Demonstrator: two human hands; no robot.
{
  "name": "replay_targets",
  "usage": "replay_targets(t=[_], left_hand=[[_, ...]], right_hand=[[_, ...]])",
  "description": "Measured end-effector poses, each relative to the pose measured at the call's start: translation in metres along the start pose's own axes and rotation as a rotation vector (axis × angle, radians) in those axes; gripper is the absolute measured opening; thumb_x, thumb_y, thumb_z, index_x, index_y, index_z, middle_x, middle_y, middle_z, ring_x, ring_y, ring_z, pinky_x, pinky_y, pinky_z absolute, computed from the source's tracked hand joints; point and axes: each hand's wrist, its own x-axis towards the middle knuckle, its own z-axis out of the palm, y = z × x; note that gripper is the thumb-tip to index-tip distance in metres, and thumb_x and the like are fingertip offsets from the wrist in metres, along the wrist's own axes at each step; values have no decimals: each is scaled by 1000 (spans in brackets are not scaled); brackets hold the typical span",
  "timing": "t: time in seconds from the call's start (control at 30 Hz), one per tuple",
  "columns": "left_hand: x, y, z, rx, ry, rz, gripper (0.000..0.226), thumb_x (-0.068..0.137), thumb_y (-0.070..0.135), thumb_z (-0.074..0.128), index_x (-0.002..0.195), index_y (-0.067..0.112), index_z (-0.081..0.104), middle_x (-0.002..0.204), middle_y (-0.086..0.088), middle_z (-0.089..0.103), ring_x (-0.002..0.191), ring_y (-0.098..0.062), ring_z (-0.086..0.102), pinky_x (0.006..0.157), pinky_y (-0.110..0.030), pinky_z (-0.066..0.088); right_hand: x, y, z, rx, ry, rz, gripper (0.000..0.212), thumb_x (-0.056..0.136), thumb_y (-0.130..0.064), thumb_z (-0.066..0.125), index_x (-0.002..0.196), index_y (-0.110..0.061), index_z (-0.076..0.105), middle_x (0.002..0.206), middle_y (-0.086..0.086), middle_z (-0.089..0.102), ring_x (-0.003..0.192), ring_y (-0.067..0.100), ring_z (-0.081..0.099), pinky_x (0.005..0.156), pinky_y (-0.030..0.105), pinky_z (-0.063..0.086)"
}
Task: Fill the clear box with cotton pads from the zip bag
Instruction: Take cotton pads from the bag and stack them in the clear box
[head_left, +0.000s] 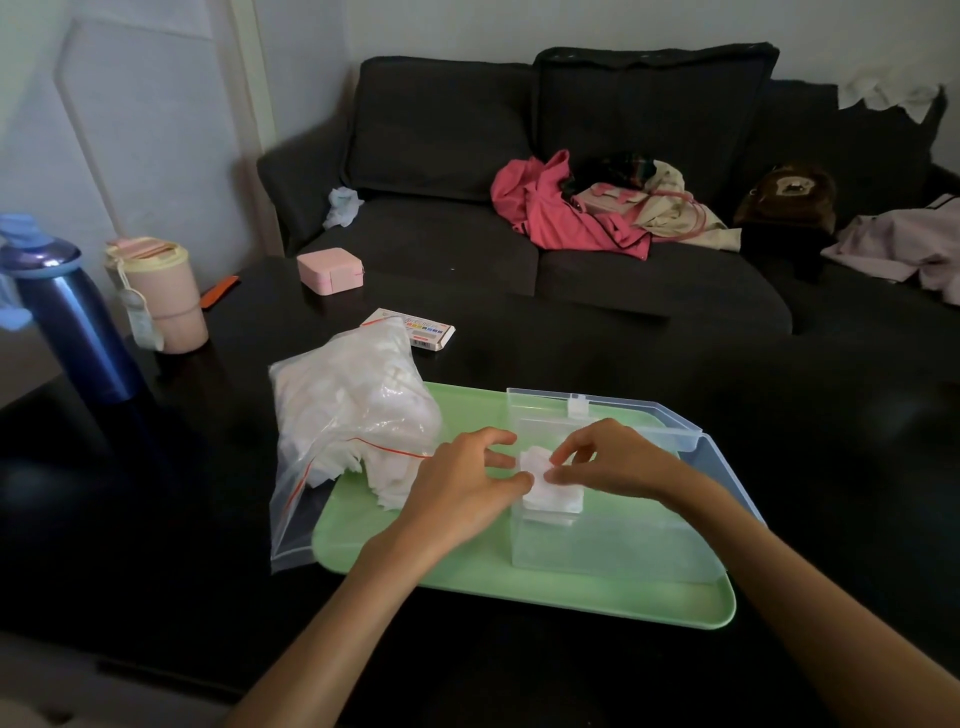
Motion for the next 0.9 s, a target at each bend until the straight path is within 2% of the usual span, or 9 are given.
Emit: replay_targets(t=[0.1,0.2,0.27,0.33,0.4,0.53,0.63,0.8,0.9], left_hand=[[0,0,0,-3,-4,1,49,80,37,68,127,30,54,113,10,66,86,-15,66,86,-36,53],[0,0,-1,-12,-8,2,49,80,36,68,127,29,54,112,10,66,86,-14,66,86,-36,54],[0,0,-1,-20,-11,1,49,80,35,69,127,29,54,111,10,66,83,-14,65,85,-36,54],[0,0,-1,-21,-11,-1,49,81,35,69,127,29,54,112,10,66,80,-13,64,84,-35,54],[0,1,-1,-28,-14,-3,50,80,35,69,127,29,54,113,9,66,85,-14,65,85,-35,54],[-1,0,-1,-21,-13,-2,49,79,36,70,126,30,54,112,10,67,85,-15,67,85,-36,54],[-1,0,0,-18,-13,-6,49,79,37,70,125,31,54,112,10,66,82,-15,66,85,-35,54],[-1,-1,-3,-30,-63,5,55,80,41,70,131,30,50,116,7,65,86,-14,67,87,-38,53],[0,-2,-6,-99,-123,-11,58,82,38,68,135,31,47,117,4,65,79,-11,71,82,-36,56]], right_hand=[[0,0,1,-88,-53,-31,26,80,-31,73,102,-19,69,80,-7,55,74,7,48,61,13,37],[-5,0,-5,-33,-80,-80,12,84,-20,68,89,-30,71,91,-10,61,78,4,54,65,10,40],[-6,2,-9,48,2,-87,28,88,-9,60,78,-34,70,89,-15,62,74,4,59,56,8,42],[-5,3,-10,52,85,-68,29,89,-5,57,81,-28,72,85,-10,65,67,10,62,50,10,45],[-3,0,-4,39,47,-41,21,89,-7,59,93,-20,74,76,-5,65,57,6,59,47,10,44],[1,-3,14,48,-5,7,14,79,-12,74,87,-22,76,59,-16,53,50,2,48,48,11,37],[2,-3,17,71,-1,48,16,74,-13,78,78,-27,72,64,-11,56,50,4,53,47,13,39],[1,6,2,173,53,231,19,78,-18,75,79,-16,56,70,1,62,53,8,59,41,14,43],[-2,8,6,146,12,314,21,80,-24,73,83,-17,54,76,-2,59,60,8,61,46,17,44]])
